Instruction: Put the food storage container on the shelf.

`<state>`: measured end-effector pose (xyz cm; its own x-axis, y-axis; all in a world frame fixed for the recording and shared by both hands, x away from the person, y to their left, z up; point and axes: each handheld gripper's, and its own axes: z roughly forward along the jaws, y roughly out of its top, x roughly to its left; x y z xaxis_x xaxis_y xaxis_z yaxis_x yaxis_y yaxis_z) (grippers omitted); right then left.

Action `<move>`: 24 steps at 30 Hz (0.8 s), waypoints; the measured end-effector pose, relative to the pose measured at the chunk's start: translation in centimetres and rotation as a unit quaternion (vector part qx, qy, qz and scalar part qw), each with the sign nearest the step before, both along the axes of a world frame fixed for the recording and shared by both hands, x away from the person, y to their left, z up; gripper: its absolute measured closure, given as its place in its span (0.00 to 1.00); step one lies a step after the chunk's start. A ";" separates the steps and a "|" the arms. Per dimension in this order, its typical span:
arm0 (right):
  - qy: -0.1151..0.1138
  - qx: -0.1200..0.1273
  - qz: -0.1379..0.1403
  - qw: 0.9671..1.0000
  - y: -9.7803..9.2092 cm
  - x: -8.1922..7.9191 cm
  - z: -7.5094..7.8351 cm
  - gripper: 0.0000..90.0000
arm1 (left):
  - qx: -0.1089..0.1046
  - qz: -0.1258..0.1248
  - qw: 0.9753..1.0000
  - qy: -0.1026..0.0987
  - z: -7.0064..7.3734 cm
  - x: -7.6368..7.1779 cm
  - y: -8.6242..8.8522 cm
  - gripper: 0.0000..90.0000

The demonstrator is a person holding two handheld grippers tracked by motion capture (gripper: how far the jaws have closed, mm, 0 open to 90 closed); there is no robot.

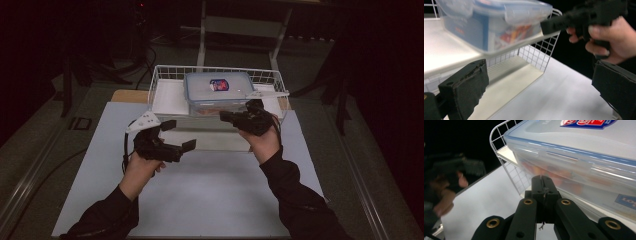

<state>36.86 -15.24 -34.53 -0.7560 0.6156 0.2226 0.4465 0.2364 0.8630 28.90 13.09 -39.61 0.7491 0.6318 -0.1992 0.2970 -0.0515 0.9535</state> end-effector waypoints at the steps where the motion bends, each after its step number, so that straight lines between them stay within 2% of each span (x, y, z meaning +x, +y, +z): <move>1: 0.000 -0.001 -0.005 1.000 0.1 0.2 -0.1 1.00 | 0.000 -0.001 1.000 0.002 -0.3 -0.3 -0.1 0.01; 3: 0.005 -0.002 -0.011 1.000 0.1 0.7 -0.4 1.00 | -0.001 -0.004 1.000 0.001 -0.9 -0.7 -0.4 0.01; 9: 0.003 0.001 -0.021 1.000 0.5 1.5 -0.3 1.00 | 0.026 -0.005 1.000 -0.012 -1.7 -1.6 -1.1 0.01; 15: 0.008 -0.001 -0.027 1.000 1.3 2.4 -0.1 1.00 | 0.023 -0.008 1.000 -0.009 -2.0 -1.6 -1.4 0.01; 24: 0.010 0.003 -0.016 1.000 3.1 3.1 -0.2 1.00 | 0.020 -0.004 1.000 -0.006 -2.5 -1.5 -1.1 0.01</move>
